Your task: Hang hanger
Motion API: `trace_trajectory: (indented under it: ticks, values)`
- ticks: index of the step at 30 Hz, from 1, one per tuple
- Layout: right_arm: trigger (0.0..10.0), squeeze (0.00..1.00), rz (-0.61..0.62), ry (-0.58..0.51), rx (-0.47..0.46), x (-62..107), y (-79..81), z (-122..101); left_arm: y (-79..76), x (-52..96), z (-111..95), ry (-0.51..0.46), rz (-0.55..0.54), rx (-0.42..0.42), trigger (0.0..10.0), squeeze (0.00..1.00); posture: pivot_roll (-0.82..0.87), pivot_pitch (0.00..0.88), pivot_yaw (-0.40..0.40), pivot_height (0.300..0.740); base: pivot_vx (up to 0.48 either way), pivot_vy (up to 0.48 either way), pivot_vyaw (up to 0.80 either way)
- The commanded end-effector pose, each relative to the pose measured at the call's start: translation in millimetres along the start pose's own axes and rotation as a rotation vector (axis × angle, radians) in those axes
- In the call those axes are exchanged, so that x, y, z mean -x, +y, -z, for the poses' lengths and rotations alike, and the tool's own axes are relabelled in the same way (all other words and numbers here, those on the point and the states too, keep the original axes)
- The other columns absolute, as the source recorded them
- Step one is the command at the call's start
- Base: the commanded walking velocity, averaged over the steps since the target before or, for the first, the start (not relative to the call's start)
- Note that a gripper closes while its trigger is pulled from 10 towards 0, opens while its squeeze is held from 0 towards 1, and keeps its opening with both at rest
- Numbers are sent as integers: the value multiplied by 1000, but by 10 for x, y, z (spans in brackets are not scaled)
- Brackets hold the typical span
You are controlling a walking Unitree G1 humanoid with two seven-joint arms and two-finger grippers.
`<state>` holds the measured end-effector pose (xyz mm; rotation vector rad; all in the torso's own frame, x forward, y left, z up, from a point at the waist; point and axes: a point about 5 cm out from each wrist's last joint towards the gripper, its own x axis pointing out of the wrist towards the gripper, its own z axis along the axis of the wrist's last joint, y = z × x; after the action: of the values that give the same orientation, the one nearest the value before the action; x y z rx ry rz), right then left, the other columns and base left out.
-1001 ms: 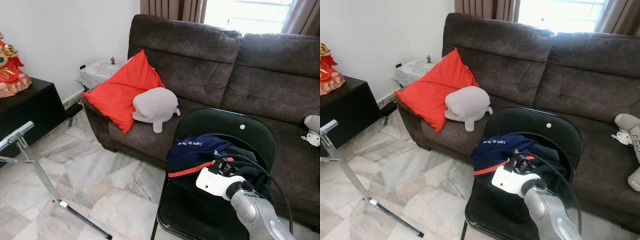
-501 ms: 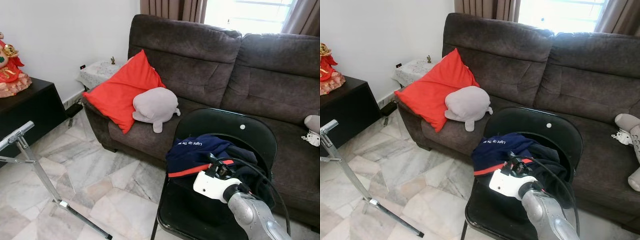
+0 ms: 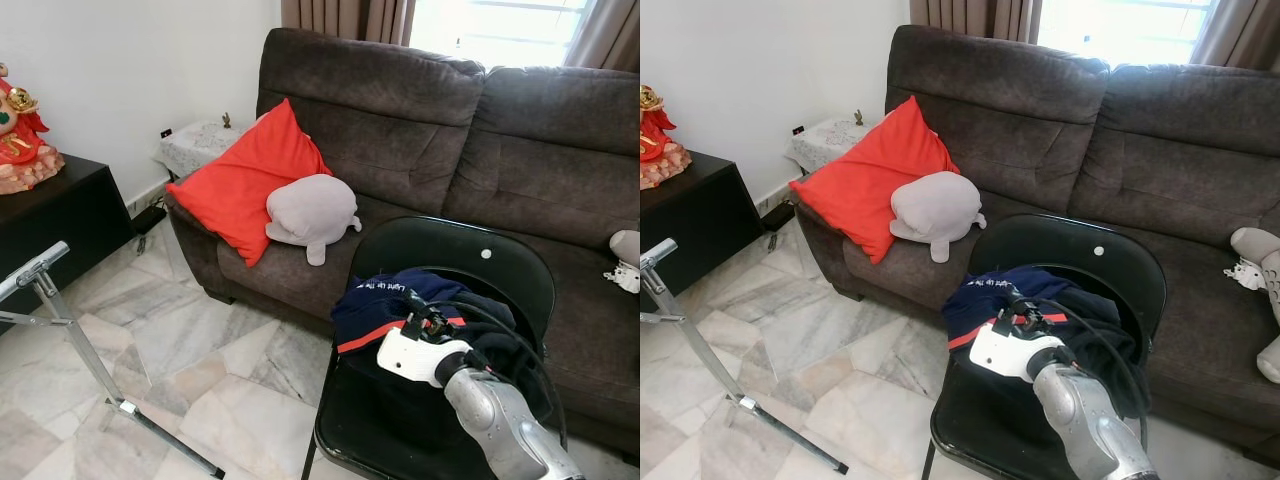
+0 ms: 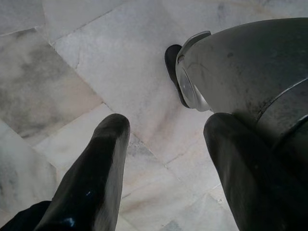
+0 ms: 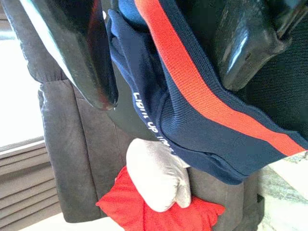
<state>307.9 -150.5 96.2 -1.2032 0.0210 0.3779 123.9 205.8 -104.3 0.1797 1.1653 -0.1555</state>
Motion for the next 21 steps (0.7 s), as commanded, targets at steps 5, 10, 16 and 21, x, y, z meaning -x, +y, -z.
trace_trajectory:
  ticks: [5, 10, 16, 21]
  values:
    - [549, 0, -8, 29, 9, -34, 26, 67, -17, -7, -43, -12, 17, -5, 10000, 0, 64, 0, 23, 740, 0, 0, 0]
    - [1490, 0, -3, 50, 10, -48, 8, 108, -17, -7, -44, -13, 17, -6, 10000, 0, 64, 0, 23, 740, 0, 0, 0]
    - [10000, 0, -1, 62, 6, -73, 12, 130, -16, -6, -38, -12, 17, -5, 10000, 0, 69, 0, 23, 740, 0, 0, 0]
    - [4235, 0, 23, 50, -1, -103, -22, 100, -15, -6, -36, -11, 14, -6, 10000, 0, 69, 0, 23, 740, 0, 0, 0]
